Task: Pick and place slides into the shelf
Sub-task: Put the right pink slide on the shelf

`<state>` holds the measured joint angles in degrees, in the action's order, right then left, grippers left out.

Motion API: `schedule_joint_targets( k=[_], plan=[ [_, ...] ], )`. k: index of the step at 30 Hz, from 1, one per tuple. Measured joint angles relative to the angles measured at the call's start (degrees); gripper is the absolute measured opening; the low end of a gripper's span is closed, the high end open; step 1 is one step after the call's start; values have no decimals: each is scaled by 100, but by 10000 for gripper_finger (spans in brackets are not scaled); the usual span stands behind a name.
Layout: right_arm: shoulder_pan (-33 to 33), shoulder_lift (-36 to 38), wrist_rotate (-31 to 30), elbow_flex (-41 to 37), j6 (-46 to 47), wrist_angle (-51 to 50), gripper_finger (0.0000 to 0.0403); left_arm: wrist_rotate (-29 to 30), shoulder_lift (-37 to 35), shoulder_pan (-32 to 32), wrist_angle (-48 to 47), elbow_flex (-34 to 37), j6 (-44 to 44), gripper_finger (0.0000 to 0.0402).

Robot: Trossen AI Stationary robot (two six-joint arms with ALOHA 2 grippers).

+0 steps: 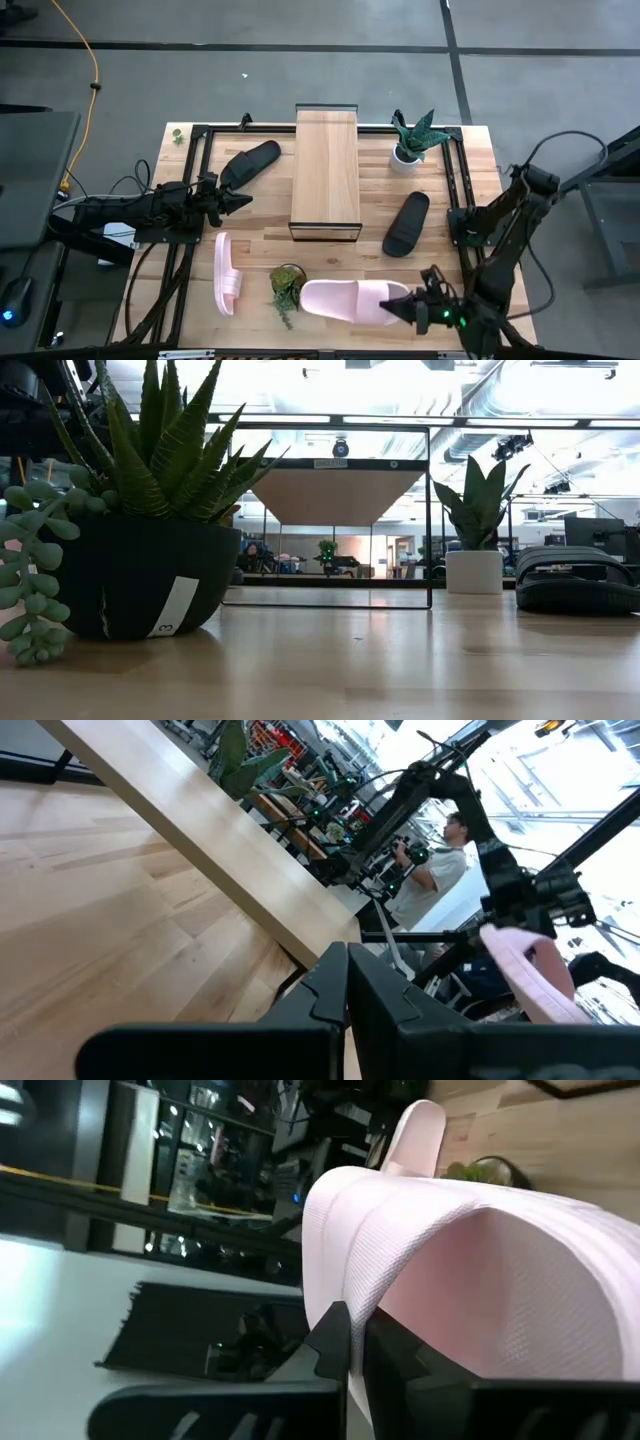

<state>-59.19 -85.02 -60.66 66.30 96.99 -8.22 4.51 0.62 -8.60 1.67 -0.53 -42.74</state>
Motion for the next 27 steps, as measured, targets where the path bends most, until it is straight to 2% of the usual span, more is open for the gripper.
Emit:
schedule_joint_targets(
  k=[5,10,19,27],
  plan=[
    [179,603,340,0,36,-994,0,0,0,0,-2,2,0,1],
    [499,1119,651,0,-305,-1579,0,0,0,0,-2,0,32,1],
    [1315,1779,1459,0,-1384,-2052,0,0,0,-1,-2,0,65,1],
    [2196,2001,2110,0,-1994,-2090,0,0,0,0,-2,1,68,1]
  ],
)
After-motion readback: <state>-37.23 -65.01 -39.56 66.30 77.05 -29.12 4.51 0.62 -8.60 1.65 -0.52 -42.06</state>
